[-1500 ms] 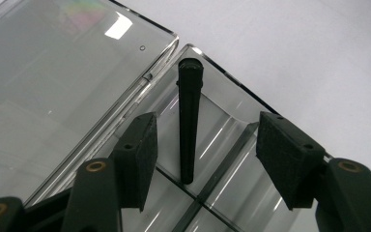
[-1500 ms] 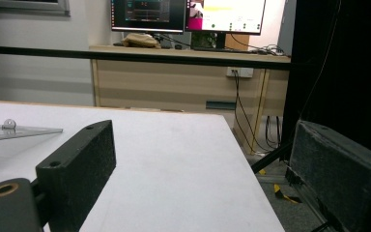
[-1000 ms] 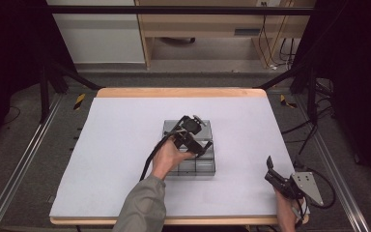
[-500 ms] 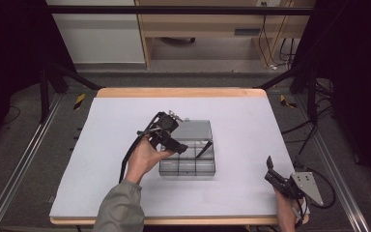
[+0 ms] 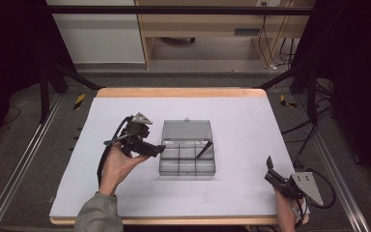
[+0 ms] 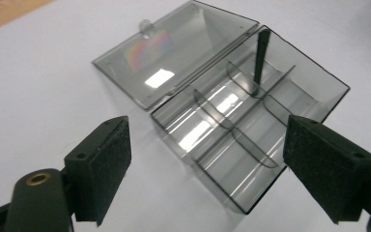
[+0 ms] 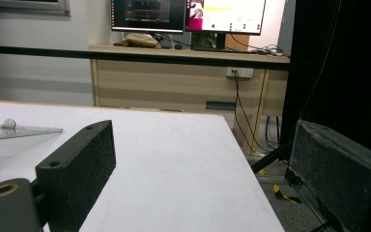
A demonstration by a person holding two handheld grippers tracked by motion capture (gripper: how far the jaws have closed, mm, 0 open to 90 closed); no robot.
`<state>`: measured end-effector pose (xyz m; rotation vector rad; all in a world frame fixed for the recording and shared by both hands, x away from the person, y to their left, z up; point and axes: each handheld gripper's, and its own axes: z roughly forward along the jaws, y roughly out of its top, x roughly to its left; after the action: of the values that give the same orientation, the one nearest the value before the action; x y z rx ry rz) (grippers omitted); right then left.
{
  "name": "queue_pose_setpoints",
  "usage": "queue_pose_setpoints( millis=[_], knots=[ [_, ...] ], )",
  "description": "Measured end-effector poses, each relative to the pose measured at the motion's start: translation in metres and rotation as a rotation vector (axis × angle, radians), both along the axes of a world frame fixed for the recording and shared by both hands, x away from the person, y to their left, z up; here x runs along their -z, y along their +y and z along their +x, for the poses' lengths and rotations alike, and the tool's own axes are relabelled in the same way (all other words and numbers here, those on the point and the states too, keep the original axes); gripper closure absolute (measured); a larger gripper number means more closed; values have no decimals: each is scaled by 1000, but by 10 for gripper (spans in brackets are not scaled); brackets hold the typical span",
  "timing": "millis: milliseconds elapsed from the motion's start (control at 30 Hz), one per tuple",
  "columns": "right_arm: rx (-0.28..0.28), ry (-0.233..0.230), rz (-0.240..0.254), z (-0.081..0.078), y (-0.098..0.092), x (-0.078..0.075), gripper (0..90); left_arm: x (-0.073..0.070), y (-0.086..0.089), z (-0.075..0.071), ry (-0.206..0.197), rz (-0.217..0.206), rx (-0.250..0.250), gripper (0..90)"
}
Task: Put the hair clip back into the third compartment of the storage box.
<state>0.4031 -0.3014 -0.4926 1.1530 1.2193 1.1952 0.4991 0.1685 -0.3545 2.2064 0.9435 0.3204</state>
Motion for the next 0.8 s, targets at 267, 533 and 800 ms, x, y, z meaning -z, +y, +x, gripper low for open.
queue_pose_setpoints(
  millis=[267, 533, 800],
  knots=[
    [0, -5, 1, 0, 0, 0, 87, 12, 40, -17, -72, -99, -93, 168],
    [0, -3, 1, 0, 0, 0, 87, 40, 95, -48, -228, -245, -238, 142],
    [0, -5, 1, 0, 0, 0, 86, 75, 131, -73, -359, -337, -358, 130]
  ],
)
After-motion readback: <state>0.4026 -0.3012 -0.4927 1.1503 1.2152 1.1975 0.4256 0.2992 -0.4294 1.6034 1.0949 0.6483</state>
